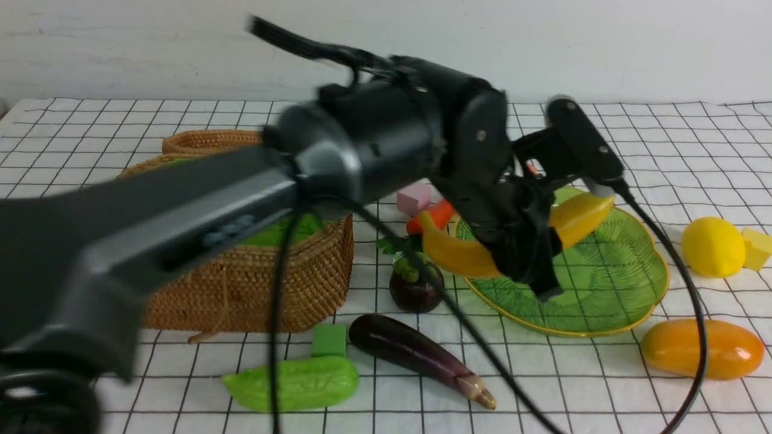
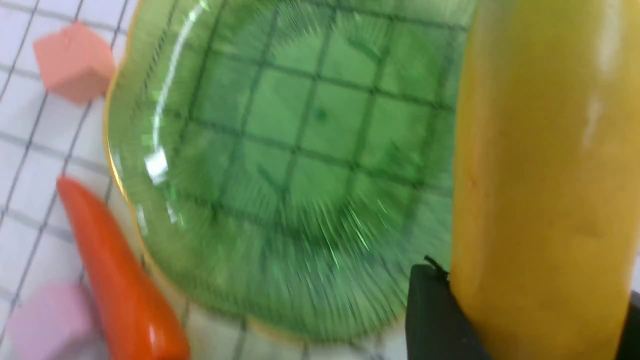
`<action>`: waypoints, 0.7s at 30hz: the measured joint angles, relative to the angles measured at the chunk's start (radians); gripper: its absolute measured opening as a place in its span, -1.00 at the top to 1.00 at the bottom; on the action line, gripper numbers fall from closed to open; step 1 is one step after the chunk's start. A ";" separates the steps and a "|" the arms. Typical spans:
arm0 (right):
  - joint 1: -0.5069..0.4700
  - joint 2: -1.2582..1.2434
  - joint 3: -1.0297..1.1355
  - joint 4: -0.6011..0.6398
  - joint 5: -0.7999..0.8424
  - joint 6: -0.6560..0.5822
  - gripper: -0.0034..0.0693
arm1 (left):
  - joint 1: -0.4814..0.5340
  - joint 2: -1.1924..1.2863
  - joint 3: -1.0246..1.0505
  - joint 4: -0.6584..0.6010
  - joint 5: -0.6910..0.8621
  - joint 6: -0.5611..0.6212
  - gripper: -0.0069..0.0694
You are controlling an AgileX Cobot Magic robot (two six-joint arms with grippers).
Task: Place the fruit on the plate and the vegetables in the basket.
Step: Use the left arm to grab a banana and put it into the right plate
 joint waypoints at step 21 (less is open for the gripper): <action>0.000 0.000 0.000 0.005 0.043 -0.016 0.42 | 0.046 0.445 -0.569 -0.177 0.033 0.047 -0.66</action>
